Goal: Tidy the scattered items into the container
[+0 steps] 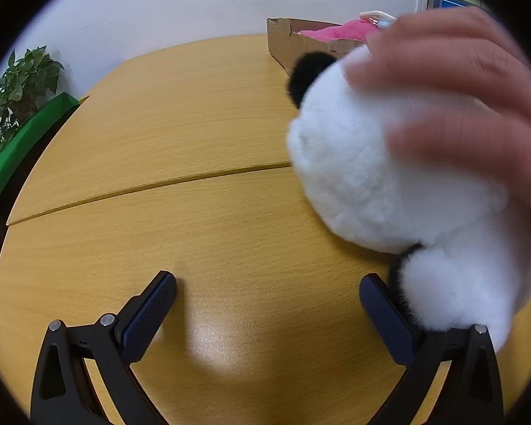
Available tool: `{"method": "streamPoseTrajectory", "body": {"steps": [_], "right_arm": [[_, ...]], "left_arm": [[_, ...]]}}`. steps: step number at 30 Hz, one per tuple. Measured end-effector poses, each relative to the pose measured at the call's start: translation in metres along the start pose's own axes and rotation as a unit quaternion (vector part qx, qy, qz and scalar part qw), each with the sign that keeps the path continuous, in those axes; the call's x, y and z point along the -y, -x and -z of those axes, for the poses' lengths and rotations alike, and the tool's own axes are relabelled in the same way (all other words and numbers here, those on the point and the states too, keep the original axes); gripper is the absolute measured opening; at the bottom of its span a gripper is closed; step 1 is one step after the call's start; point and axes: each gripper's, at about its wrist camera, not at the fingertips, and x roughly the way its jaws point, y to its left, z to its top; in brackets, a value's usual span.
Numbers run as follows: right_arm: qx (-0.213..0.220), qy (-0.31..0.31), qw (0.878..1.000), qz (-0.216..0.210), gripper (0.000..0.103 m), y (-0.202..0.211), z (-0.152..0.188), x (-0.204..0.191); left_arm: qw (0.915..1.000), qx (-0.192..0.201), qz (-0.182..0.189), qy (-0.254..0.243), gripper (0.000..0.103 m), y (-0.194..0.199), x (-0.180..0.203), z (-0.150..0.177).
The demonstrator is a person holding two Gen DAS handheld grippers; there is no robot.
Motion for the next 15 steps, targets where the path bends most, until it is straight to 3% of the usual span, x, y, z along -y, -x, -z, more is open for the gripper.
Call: {"method": "streamPoseTrajectory", "body": {"steps": [15], "right_arm": [[0.000, 0.000, 1.000, -0.001, 0.103, 0.0015, 0.0006, -0.0011]], "left_arm": [[1.0000, 0.000, -0.002, 0.002, 0.103, -0.0003, 0.0006, -0.0002]]}}
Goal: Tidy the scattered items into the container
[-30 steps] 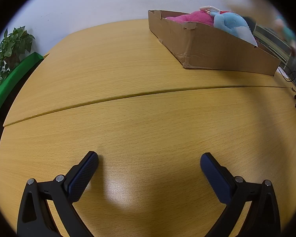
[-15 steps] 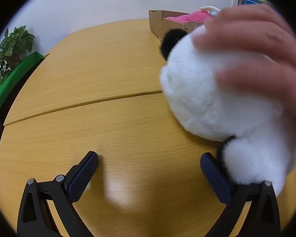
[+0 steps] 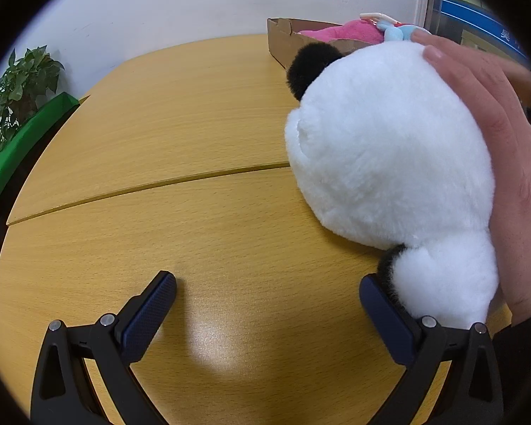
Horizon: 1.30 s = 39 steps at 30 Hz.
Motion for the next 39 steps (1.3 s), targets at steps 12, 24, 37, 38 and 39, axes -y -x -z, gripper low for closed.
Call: {"method": "streamPoseTrajectory", "body": {"steps": [12, 24, 37, 38, 39], "right_arm": [[0.001, 0.000, 1.000, 0.000, 0.103, -0.0009, -0.0003, 0.0004], [0.000, 0.000, 1.000, 0.000, 0.103, 0.0001, -0.0008, 0.0000], [0.000, 0.000, 1.000, 0.000, 0.103, -0.0010, -0.0002, 0.0004], [0.000, 0.000, 1.000, 0.000, 0.103, -0.0012, 0.0001, 0.0000], [0.000, 0.000, 1.000, 0.001, 0.103, -0.0012, 0.0000, -0.0001]], "left_arm": [[1.0000, 0.000, -0.001, 0.001, 0.103, 0.0004, 0.0003, -0.0003], [1.0000, 0.000, -0.002, 0.003, 0.103, -0.0012, 0.0009, -0.0004], [0.9999, 0.000, -0.009, 0.012, 0.103, -0.0057, 0.0024, -0.0007], [0.9999, 0.000, -0.009, 0.012, 0.103, -0.0055, 0.0023, -0.0007], [0.9999, 0.000, -0.009, 0.012, 0.103, -0.0058, 0.0024, -0.0007]]}}
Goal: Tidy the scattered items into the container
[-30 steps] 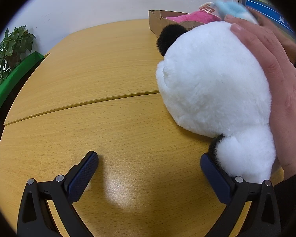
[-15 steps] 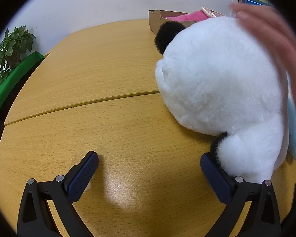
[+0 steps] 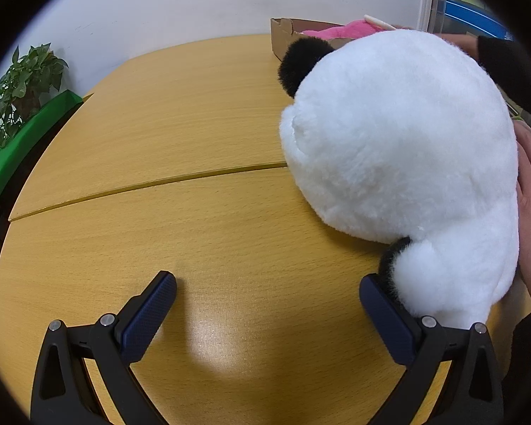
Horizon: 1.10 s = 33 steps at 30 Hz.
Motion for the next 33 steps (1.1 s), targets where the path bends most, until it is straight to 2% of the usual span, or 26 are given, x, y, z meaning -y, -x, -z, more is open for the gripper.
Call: {"method": "streamPoseTrajectory", "body": {"steps": [29, 33], "right_arm": [[0.000, 0.001, 1.000, -0.001, 0.103, 0.0004, 0.0003, 0.0006], [0.000, 0.000, 1.000, 0.000, 0.103, 0.0011, 0.0007, 0.0006]], "left_arm": [[1.0000, 0.001, -0.005, 0.007, 0.103, 0.0033, 0.0007, -0.0007], [0.9997, 0.001, -0.014, 0.020, 0.103, 0.0027, 0.0022, 0.0005]]}}
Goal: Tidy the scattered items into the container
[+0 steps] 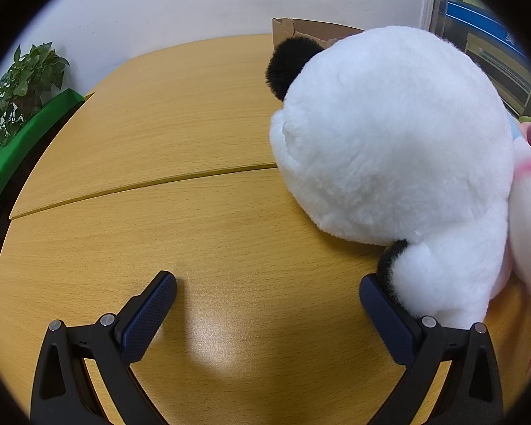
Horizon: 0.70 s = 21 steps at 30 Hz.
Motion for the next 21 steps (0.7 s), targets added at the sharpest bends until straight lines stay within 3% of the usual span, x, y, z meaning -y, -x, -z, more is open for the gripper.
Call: {"method": "streamPoseTrajectory", "body": {"steps": [4, 21], "right_arm": [[0.000, 0.000, 1.000, 0.000, 0.103, 0.0003, 0.0000, -0.0002], [0.000, 0.000, 1.000, 0.000, 0.103, -0.0005, -0.0002, 0.0001]], "left_arm": [[0.9995, 0.000, -0.018, 0.024, 0.103, -0.0001, 0.0028, 0.0029], [0.9994, 0.001, -0.021, 0.028, 0.103, -0.0002, 0.0057, 0.0009]]}}
